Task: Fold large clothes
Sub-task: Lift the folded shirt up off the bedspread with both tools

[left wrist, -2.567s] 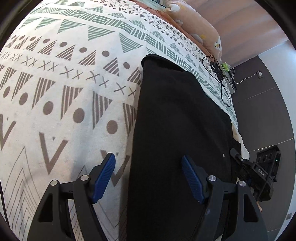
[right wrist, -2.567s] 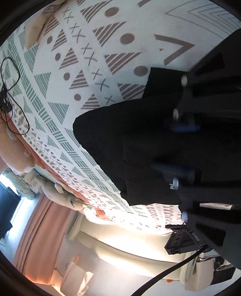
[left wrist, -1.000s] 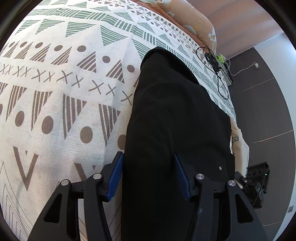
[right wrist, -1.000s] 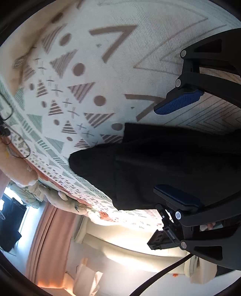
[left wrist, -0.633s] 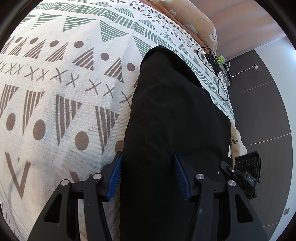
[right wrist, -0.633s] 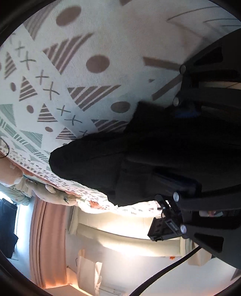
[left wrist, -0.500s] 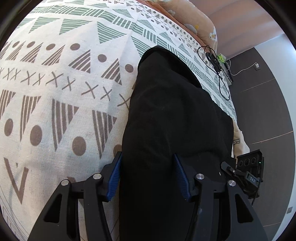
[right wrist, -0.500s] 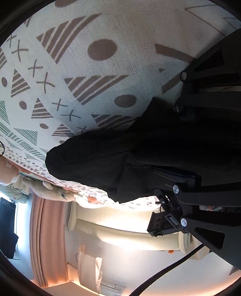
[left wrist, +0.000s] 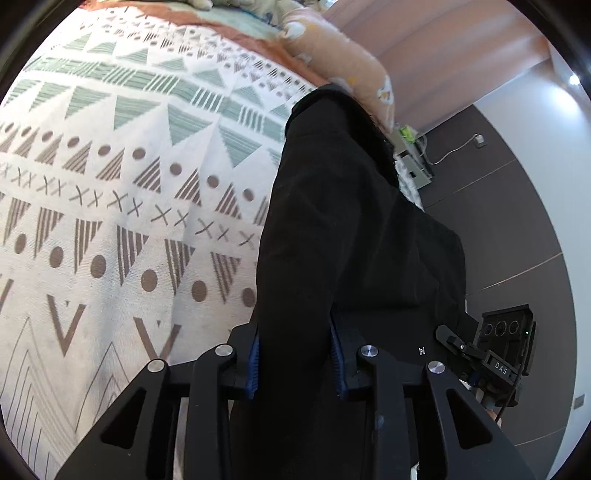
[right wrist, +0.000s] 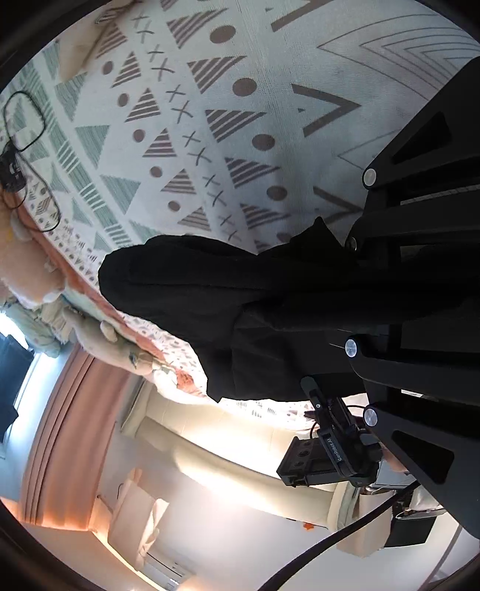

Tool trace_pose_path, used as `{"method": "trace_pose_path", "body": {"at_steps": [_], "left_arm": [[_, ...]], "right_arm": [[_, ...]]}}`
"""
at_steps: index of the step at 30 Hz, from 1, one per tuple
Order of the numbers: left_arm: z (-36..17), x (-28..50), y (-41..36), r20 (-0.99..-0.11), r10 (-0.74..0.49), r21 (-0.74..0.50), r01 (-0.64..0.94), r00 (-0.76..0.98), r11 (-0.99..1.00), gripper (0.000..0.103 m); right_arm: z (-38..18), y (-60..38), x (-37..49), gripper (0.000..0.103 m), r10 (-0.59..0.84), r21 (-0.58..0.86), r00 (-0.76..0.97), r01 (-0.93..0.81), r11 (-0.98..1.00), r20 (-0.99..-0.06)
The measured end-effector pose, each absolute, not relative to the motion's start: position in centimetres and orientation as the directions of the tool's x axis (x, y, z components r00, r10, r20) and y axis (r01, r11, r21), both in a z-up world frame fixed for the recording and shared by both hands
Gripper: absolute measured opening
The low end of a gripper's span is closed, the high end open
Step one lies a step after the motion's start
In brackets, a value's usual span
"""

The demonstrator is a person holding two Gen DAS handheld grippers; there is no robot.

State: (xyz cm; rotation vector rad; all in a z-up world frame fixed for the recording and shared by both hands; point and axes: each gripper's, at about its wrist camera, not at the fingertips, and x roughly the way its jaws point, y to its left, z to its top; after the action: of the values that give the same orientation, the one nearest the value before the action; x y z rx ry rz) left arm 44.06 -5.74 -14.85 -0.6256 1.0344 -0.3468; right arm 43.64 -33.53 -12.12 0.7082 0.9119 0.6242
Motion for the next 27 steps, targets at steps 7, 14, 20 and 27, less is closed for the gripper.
{"method": "trace_pose_path", "body": {"at_steps": [7, 14, 20, 27], "left_arm": [[-9.9, 40.8, -6.2, -0.627, -0.571, -0.642, 0.063, 0.53, 0.764, 0.031], [-5.3, 38.5, -8.3, -0.579, -0.607, -0.646, 0.149, 0.545, 0.749, 0.031], [-2.3, 36.7, -10.7, -0.549, -0.642, -0.652, 0.206, 0.536, 0.73, 0.031], [0.6, 34.7, -14.5, -0.514, -0.69, -0.667, 0.269, 0.509, 0.695, 0.031]], "right_arm": [[-7.2, -34.6, 40.0, 0.01, 0.724, 0.745, 0.54, -0.243, 0.622, -0.428], [-3.2, -37.7, 34.9, 0.01, 0.693, 0.711, 0.603, -0.277, 0.646, -0.394], [0.0, -40.4, 30.3, 0.01, 0.657, 0.682, 0.651, -0.283, 0.674, -0.38], [3.5, -44.0, 24.2, 0.01, 0.604, 0.651, 0.706, -0.268, 0.71, -0.369]]}}
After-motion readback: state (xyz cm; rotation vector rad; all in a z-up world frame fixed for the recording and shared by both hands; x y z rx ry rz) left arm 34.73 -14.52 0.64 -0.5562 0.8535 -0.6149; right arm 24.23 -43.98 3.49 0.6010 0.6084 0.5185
